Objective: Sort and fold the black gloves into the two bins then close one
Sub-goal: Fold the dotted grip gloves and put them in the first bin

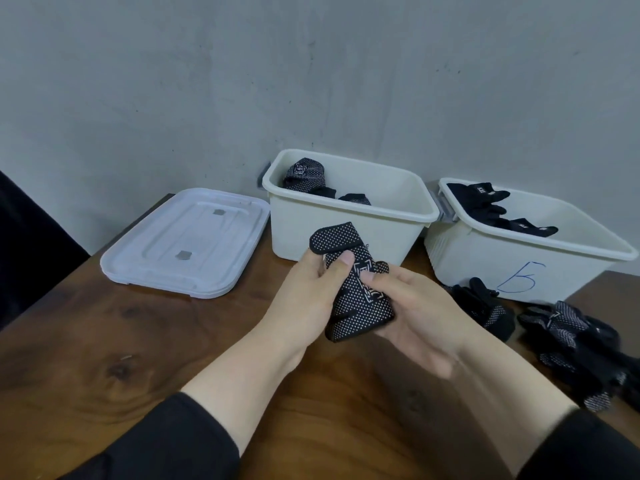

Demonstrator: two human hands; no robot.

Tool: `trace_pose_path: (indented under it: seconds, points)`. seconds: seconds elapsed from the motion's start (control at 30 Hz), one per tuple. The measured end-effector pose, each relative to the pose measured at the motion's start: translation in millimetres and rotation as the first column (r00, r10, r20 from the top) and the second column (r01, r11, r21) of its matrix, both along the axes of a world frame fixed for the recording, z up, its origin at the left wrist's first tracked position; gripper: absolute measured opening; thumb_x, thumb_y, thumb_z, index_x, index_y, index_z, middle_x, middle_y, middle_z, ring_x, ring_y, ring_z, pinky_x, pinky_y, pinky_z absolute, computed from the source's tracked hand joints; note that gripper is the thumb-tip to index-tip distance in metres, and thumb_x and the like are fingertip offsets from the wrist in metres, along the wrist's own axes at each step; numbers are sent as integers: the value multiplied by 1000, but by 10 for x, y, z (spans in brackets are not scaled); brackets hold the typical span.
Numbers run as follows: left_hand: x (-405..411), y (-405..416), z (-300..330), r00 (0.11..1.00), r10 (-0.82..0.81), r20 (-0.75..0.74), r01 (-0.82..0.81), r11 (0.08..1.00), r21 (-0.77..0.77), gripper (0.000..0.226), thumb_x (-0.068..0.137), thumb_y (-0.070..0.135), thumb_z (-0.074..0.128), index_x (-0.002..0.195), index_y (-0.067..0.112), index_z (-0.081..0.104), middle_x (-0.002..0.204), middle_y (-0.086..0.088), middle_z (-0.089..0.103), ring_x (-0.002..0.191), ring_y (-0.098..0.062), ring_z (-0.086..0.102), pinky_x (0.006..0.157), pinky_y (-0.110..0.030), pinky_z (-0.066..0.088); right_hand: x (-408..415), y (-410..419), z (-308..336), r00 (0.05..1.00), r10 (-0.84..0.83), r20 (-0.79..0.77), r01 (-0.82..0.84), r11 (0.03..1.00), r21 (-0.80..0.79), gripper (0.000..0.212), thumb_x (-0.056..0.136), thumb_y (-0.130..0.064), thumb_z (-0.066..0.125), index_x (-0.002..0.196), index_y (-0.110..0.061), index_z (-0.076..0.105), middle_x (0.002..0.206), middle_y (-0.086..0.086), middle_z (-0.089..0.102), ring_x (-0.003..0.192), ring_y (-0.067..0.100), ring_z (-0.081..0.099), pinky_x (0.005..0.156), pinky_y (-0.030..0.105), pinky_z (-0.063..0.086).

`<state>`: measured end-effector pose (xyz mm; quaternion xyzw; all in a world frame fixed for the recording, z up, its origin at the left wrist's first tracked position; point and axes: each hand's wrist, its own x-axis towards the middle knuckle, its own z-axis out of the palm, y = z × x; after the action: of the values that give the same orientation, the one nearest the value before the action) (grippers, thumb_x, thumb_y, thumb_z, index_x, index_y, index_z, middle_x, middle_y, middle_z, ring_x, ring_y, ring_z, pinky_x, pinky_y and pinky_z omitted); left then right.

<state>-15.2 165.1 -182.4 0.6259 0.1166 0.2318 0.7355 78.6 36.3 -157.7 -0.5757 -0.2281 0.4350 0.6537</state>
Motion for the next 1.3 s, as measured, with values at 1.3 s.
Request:
trace_pose_path:
  seconds: [1.3]
  points:
    - [704, 1076, 314, 930, 367, 7, -55, 121, 991, 76, 85, 73, 19, 134, 34, 62, 138, 13, 59, 137, -14, 44, 116, -47, 10, 1704, 1234, 840, -30, 726, 687, 526, 596, -607, 32, 104, -23, 52, 134, -22, 62, 134, 3, 64, 123, 26, 57, 96, 28, 41]
